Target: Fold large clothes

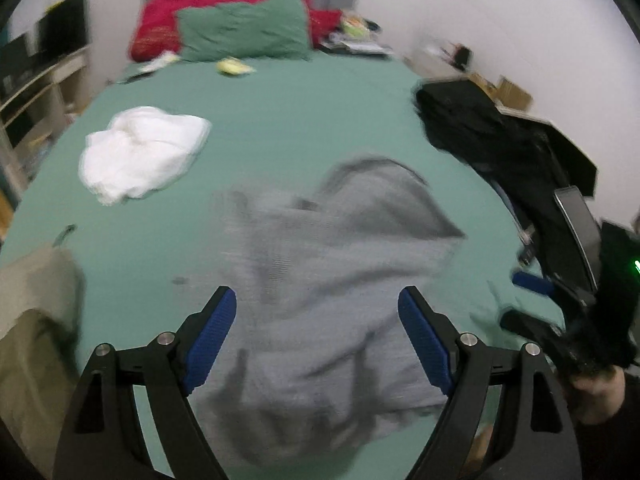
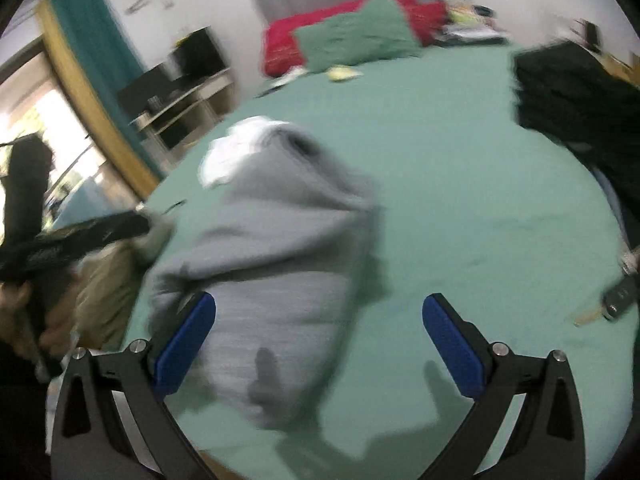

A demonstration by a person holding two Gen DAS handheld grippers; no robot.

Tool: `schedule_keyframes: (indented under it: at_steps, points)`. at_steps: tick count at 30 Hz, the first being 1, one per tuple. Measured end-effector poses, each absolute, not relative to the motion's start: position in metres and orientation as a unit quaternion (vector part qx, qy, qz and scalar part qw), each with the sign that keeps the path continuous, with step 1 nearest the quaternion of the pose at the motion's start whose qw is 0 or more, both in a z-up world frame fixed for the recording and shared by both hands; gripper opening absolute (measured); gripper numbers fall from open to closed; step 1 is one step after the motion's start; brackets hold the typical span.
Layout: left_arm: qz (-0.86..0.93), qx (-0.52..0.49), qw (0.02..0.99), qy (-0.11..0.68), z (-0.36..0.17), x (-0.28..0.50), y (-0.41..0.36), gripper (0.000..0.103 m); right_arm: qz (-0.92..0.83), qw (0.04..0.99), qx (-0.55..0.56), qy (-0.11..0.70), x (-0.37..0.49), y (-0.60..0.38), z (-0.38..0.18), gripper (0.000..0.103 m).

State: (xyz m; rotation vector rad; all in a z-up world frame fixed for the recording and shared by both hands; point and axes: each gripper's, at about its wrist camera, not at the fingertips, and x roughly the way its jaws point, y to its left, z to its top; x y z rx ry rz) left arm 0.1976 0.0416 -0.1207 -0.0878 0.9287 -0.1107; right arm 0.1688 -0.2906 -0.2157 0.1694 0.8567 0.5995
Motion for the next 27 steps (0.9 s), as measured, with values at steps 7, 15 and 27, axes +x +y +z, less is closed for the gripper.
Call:
schedule_keyframes:
  at_steps: [7, 15, 27]
  points:
    - [-0.051, 0.092, 0.869, 0.483, -0.166, 0.224, -0.040, 0.086, 0.237, 0.859, 0.148, 0.429, 0.188, -0.351, -0.255, 0.103]
    - [-0.034, 0.023, 0.896, 0.442, -0.156, 0.241, -0.006, 0.014, 0.244, 0.855, 0.184, 0.419, 0.191, -0.386, -0.273, 0.103]
    - [0.086, -0.088, 0.885, 0.448, -0.166, 0.254, 0.169, 0.016, 0.329, 0.846, 0.120, 0.401, 0.214, -0.275, -0.259, 0.103]
